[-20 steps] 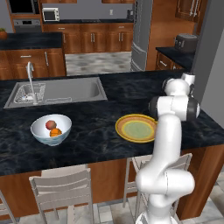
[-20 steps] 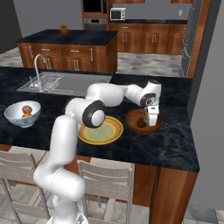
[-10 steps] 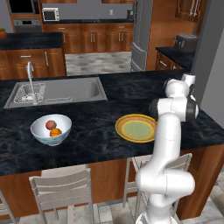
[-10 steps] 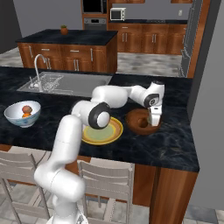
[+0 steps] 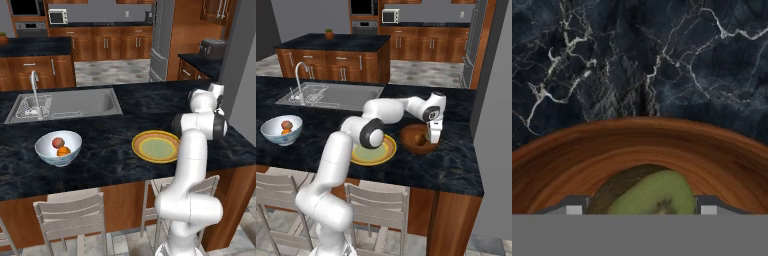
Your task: Take the fruits from the plate on the dining counter and place two fruits in each bowl.
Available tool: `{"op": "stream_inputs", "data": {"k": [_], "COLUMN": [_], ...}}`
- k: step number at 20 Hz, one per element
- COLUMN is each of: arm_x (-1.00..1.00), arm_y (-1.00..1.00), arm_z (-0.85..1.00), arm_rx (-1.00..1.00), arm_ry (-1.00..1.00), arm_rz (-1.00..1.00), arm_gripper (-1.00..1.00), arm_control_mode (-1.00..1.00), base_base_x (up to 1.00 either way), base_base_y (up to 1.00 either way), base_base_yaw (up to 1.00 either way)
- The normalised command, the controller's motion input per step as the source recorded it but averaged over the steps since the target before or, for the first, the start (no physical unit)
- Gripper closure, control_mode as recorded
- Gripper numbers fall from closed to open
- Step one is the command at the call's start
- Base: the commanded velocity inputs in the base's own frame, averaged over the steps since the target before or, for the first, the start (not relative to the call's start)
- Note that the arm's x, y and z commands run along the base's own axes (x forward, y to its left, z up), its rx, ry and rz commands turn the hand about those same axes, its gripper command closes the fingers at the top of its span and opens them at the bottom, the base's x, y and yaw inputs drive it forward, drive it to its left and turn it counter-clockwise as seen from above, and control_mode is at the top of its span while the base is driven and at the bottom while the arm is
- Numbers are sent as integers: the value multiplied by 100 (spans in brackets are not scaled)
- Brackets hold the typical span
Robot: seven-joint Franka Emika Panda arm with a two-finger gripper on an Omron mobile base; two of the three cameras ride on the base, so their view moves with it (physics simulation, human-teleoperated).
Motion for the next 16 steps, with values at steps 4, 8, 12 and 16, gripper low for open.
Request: {"op": "stream_inputs", "data": {"k": [4, 8, 12, 16], "arm_x": [-5, -12, -16, -30], "arm_y": [1, 10, 17, 29], "arm_z": [2, 7, 22, 58], "arm_rx": [0, 0, 0, 0], "arm_ry": [0, 0, 0, 0], "arm_rz": [0, 0, 0, 1], "arm_gripper": [-100, -100, -100, -100], "arm_control_mode": [-100, -100, -100, -100], "base_base_x": [0, 0, 0, 0], "base_base_y": [0, 0, 0, 0], "base_base_yaw": [0, 0, 0, 0]}}
